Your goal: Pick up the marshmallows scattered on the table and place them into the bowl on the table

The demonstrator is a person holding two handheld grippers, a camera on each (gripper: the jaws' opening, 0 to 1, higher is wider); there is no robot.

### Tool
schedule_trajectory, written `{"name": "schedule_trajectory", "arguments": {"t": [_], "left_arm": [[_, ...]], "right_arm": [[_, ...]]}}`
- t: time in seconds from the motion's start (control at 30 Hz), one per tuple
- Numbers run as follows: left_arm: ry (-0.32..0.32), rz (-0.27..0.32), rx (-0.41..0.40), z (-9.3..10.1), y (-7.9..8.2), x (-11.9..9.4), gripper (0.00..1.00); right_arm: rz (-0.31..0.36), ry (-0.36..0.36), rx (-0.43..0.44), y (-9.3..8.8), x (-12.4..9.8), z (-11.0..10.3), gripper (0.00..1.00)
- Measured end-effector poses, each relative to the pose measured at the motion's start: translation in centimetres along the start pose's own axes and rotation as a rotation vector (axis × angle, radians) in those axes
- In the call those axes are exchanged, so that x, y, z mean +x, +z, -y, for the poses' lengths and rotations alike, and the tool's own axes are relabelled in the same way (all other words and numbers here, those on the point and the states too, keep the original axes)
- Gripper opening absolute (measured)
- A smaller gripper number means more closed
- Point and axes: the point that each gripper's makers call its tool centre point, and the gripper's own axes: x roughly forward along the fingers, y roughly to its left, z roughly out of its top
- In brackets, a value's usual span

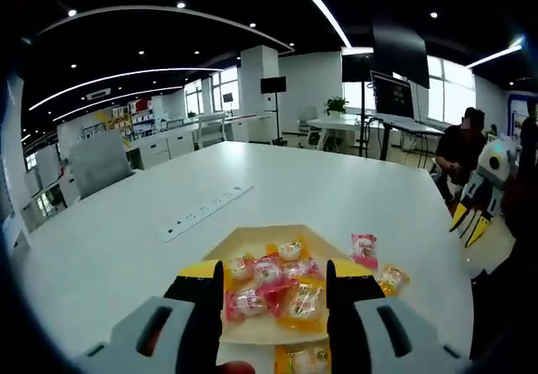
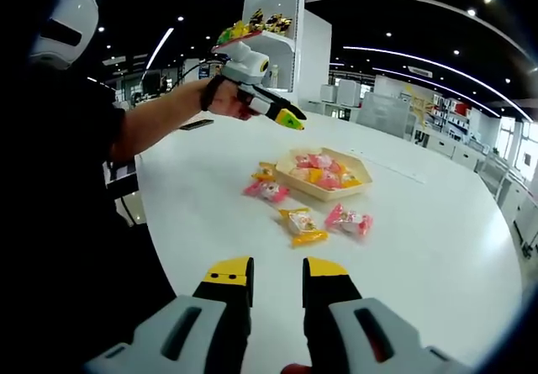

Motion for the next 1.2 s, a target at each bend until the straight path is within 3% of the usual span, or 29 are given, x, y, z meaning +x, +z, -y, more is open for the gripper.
{"name": "schedule_trajectory", "arguments": {"t": [0.3,0.83,1.2], "left_arm": [[0.01,0.014,0.013,1.7,-0.2,-2.7,0.5],[0.034,0.01,-0.005,1.7,-1.8,-5.2,0.5],[0.053,0.02,-0.019,0.6,-2.6,-6.8,0.49]], "right_arm": [[0.013,0.017,0.0,0.5,0.8,-0.1,0.24],[0.024,0.03,-0.006,1.1,1.5,-0.1,0.24],[0.025,0.03,-0.01,1.2,1.6,-0.2,0.25]]}}
